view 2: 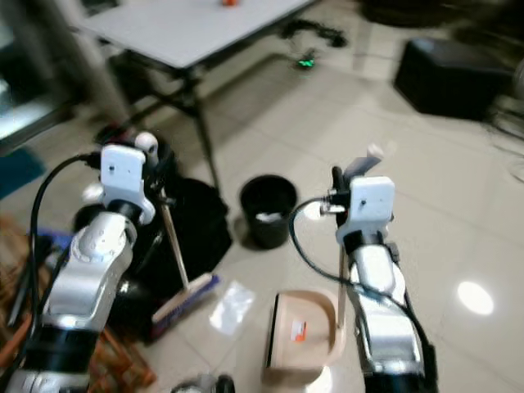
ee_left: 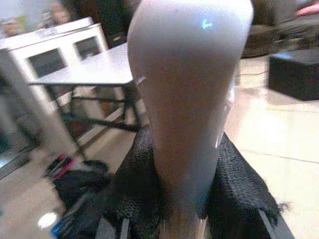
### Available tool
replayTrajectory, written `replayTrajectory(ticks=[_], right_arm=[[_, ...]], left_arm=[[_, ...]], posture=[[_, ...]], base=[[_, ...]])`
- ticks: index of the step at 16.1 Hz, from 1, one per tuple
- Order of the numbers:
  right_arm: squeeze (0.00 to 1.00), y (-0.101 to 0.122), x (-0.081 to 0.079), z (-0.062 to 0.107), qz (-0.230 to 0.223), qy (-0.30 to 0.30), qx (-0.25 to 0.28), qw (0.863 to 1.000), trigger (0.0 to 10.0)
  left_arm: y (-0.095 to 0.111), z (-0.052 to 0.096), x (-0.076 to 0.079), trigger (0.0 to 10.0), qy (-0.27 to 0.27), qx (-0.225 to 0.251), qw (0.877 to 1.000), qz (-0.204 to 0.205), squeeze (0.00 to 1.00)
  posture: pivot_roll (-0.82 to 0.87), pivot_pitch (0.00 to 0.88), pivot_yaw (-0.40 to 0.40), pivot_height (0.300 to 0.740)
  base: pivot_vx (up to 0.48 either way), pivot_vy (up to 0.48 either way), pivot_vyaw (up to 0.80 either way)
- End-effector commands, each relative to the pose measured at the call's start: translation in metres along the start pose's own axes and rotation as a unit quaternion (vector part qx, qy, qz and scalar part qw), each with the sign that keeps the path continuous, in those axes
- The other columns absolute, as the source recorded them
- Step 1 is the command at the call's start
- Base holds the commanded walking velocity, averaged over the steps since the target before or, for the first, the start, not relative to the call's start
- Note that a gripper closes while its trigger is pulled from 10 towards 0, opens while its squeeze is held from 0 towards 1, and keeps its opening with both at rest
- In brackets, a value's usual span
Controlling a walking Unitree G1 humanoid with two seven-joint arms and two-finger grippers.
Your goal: Sweep floor
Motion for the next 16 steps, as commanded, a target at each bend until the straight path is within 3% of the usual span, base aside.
replayTrajectory(ticks=[1, 3, 9, 11, 16], right_arm=[[0.00, 0.003, 0.005, 0.000, -0.004, -0.007, 0.007, 1.000, 10.0], [0.00, 0.002, 0.006, 0.000, -0.001, -0.006, 0.007, 1.000, 10.0], [0.00, -0.003, 0.010, -0.003, 0.031, 0.001, 0.005, 1.000, 10.0], [0.00, -0.006, 0.012, -0.004, 0.023, -0.003, 0.002, 1.000, 10.0], [0.00, -0.013, 0.021, -0.017, 0.040, -0.040, 0.025, 0.998, 10.0]], left_arm=[[0.008, -0.003, 0.003, 10.0, -0.007, 0.018, 1.000, -0.007, 0.00], [0.007, -0.002, 0.004, 10.0, -0.008, 0.016, 1.000, -0.003, 0.00], [-0.007, 0.001, 0.002, 10.0, 0.009, -0.009, 1.000, 0.013, 0.00], [-0.014, 0.001, 0.001, 10.0, 0.015, -0.014, 1.000, 0.020, 0.00], [-0.031, -0.006, 0.010, 10.0, 0.052, 0.041, 0.995, 0.070, 0.00]], posture=[[-0.04, 0.052, 0.115, 0.740], [-0.04, 0.054, 0.115, 0.740], [-0.03, 0.096, 0.105, 0.740], [-0.03, 0.114, 0.104, 0.740], [-0.03, 0.214, 0.095, 0.740]], base=[[0.315, 0.000, 0.00], [0.311, 0.000, 0.00], [0.000, 0.000, 0.00], [0.000, 0.000, 0.00], [0.000, 0.000, 0.00]])
Point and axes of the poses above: a point about 5 cm out from each wrist's last joint towards the gripper, its own z axis pointing back from the gripper into the wrist, its own y axis along the axis of the wrist's last joint, x = y × z, the point moved 1 cm from there along -z, pointing out of the wrist towards the gripper, and after that the axes turned 11 degrees about z, right-handed, at the moved point
